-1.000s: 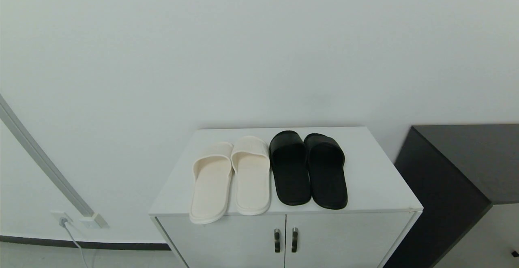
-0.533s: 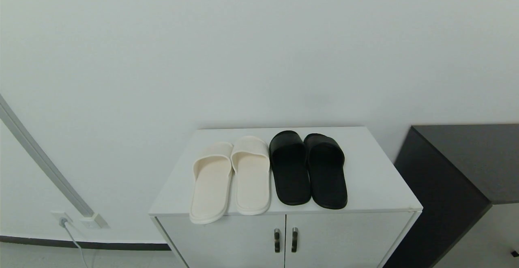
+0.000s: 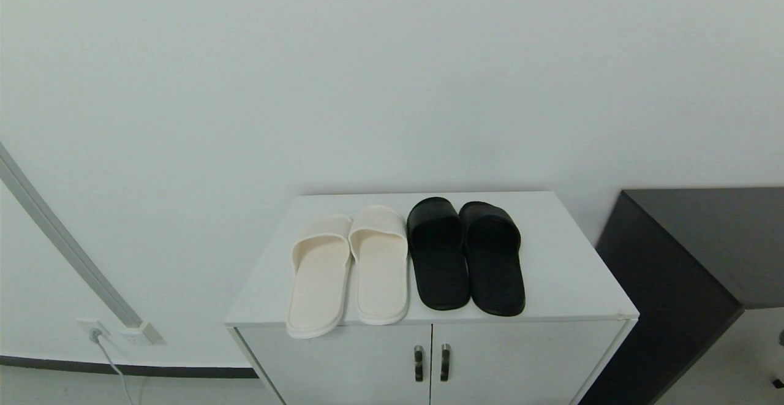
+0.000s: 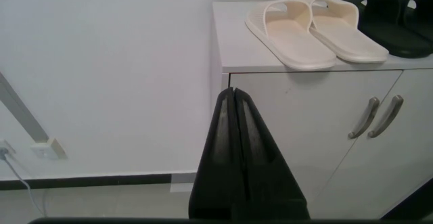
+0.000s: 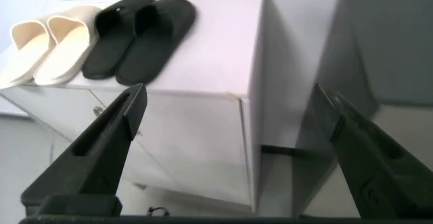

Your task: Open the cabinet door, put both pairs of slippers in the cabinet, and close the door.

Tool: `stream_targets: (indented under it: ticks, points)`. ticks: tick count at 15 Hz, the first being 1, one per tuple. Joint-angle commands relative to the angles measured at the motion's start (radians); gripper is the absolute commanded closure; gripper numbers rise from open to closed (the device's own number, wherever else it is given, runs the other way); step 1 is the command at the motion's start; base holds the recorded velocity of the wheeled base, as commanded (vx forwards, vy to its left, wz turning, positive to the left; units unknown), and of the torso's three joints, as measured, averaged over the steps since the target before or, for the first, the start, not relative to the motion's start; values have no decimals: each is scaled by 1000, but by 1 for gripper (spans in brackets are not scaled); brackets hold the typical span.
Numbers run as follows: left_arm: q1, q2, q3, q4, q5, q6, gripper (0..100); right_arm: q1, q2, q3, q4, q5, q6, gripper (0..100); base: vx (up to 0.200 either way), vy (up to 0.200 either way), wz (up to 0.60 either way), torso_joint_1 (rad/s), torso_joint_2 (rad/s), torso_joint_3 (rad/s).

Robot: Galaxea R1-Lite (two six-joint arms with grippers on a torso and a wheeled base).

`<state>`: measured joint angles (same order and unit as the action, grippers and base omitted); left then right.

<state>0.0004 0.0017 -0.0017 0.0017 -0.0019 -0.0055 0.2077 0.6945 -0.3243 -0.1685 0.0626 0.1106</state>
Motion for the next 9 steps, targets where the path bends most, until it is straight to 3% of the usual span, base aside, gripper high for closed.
stream_targets:
  ticks: [1, 2, 3, 9]
  points:
    - [1, 0, 0, 0, -1, -1, 100, 216, 261, -93, -85, -112, 50, 0, 0, 0, 0, 0, 0, 0]
    - [0, 0, 0, 0, -1, -1, 100, 357, 346, -144, -112, -231, 112, 0, 0, 0, 0, 0, 0, 0]
    - [0, 0, 0, 0, -1, 1, 100, 427, 404, -177, -121, -291, 138, 0, 0, 0, 0, 0, 0, 0]
    - [1, 0, 0, 0, -3, 13, 100, 653, 784, -411, -212, -509, 205, 0, 0, 0, 0, 0, 0, 0]
